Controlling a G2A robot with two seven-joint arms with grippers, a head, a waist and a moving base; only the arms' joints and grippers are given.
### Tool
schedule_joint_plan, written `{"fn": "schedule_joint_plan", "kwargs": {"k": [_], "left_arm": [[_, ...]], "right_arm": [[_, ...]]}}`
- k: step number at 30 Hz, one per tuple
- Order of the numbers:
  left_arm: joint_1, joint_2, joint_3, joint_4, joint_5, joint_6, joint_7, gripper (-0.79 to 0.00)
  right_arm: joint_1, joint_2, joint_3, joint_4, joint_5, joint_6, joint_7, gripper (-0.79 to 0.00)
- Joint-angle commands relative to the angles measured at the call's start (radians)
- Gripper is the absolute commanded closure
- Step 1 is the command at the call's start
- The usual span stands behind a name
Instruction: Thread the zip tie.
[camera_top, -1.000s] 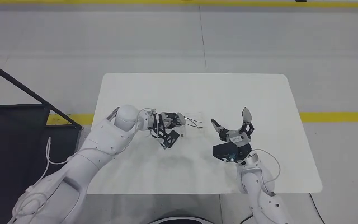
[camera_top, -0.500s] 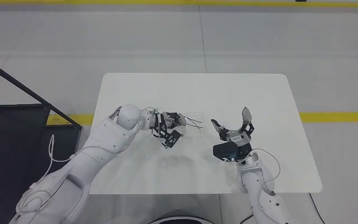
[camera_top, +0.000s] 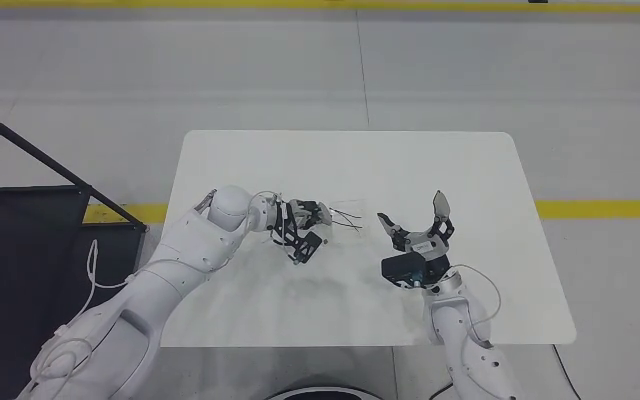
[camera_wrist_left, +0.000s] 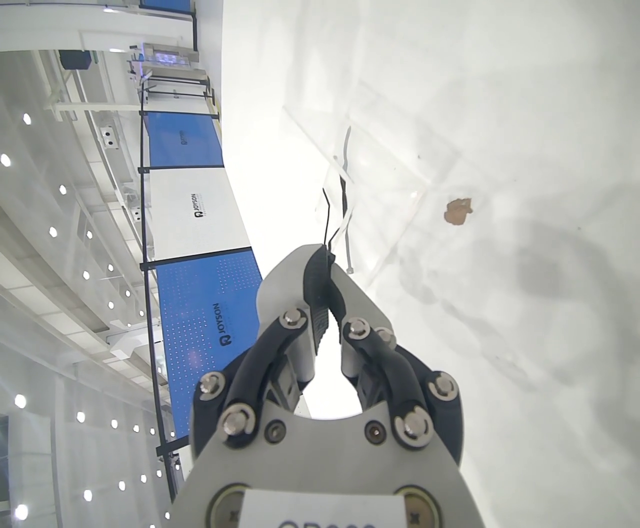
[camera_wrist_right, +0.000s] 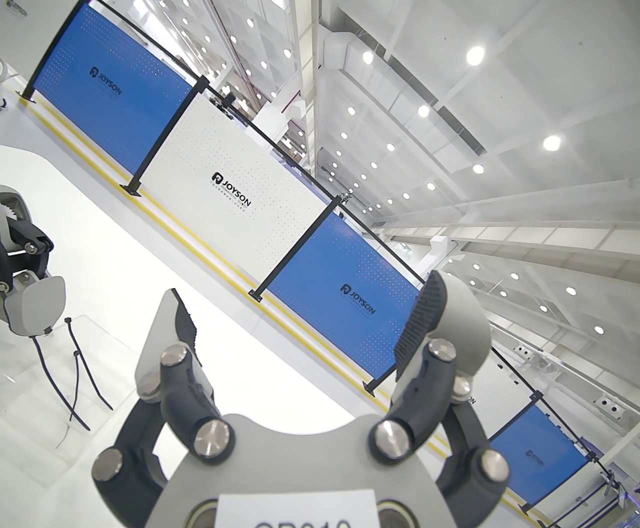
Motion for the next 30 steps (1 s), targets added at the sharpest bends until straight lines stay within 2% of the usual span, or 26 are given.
{"fn": "schedule_joint_plan", "kwargs": {"k": [1,10,17,26,30], "left_arm": [[0.000,0.000,0.001,0.001,0.002,0.001,0.002,0.000],[0.003,0.003,-0.011,0.003,-0.010,0.020,0.016,0.000],[0.008,0.016,-0.040,-0.005,-0.030,0.035,0.054,0.000],[0.031,0.053,-0.105,-0.051,-0.061,0.078,0.150,0.000],[0.054,0.083,-0.151,-0.115,-0.047,0.095,0.187,0.000]], "right_arm": [[0.000,0.000,0.000,0.001,-0.001,0.000,-0.001,-0.785],[0.003,0.000,0.001,0.008,0.004,-0.004,-0.001,-0.785],[0.009,0.000,0.000,0.014,0.012,-0.009,-0.004,-0.785],[0.019,0.000,0.001,0.026,0.033,-0.032,-0.020,-0.785],[0.033,0.004,0.007,0.028,0.082,-0.111,-0.085,-0.785]]}}
